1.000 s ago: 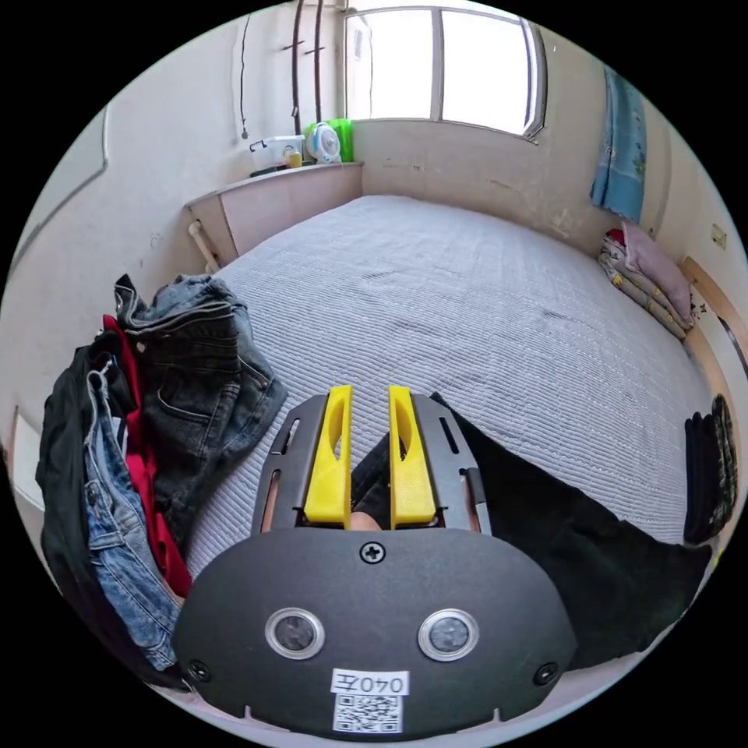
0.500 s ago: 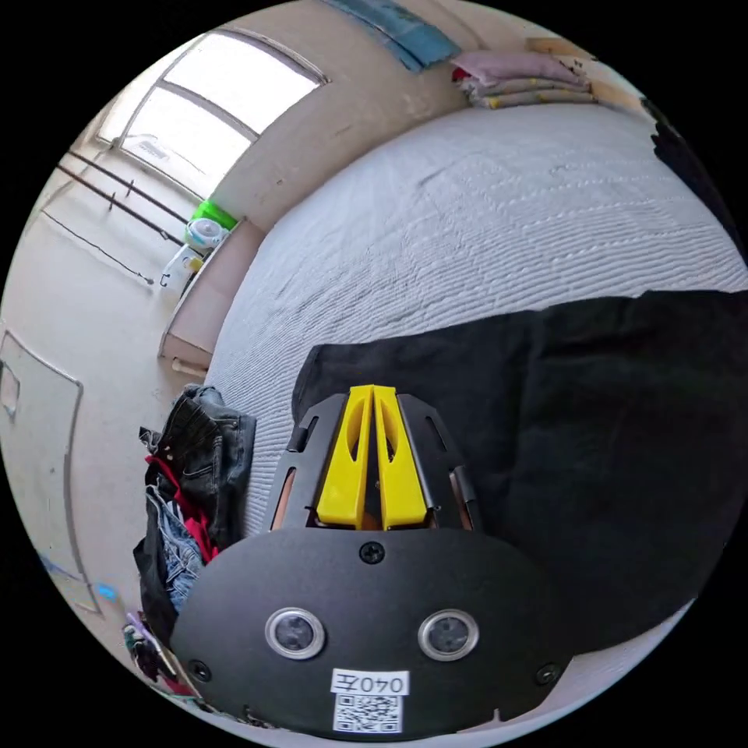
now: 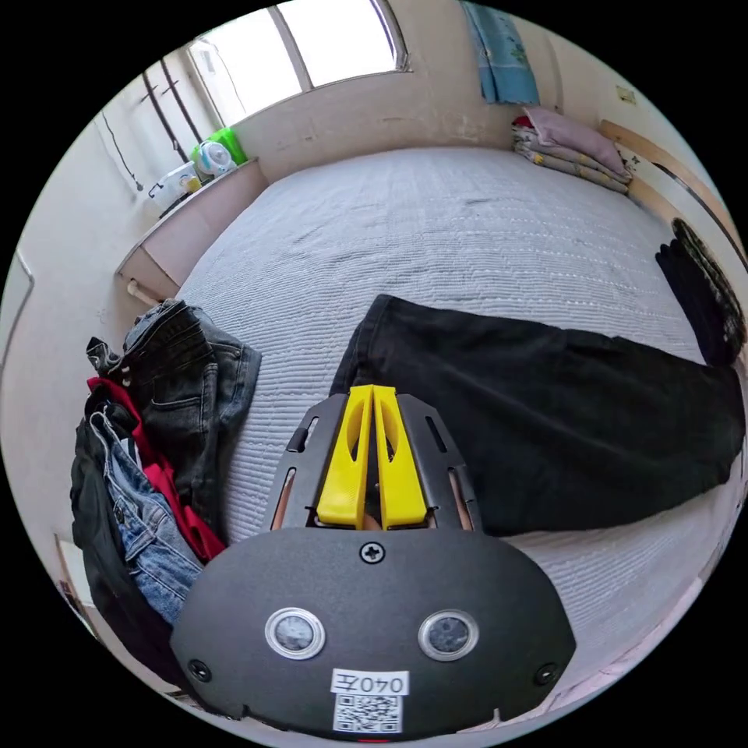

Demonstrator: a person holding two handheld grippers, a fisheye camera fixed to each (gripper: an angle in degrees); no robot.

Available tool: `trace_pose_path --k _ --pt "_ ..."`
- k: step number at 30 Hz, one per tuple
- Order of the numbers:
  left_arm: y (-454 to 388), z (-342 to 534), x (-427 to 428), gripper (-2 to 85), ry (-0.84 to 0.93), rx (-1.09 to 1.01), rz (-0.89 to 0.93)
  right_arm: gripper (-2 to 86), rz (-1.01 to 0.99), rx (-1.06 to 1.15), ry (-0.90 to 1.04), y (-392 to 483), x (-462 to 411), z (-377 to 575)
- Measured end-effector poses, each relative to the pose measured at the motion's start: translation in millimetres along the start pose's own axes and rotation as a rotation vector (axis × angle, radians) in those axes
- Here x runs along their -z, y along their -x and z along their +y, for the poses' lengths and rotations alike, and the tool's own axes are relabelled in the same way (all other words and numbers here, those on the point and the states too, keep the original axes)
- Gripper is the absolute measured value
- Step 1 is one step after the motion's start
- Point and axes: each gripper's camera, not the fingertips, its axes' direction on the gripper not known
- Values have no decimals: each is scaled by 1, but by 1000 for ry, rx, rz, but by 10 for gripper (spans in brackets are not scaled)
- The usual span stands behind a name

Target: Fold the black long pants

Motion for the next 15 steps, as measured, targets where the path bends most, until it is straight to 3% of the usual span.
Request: trace_pose_path --k 2,4,6,9,15 --pt "1 26 -24 -9 70 -44 109 -10 -6 92 -26 40 17 25" --pt "12 41 -62 -9 222 -50 90 -10 -4 197 -34 87 31 55" --pt "44 49 -57 -9 193 105 134 -10 19 262 -32 114 40 74" --pt "80 68 -35 -9 70 200 12 -10 43 329 -89 140 64 102" --pt "130 81 -78 -12 136 371 287 -10 -269 224 -126 147 91 142"
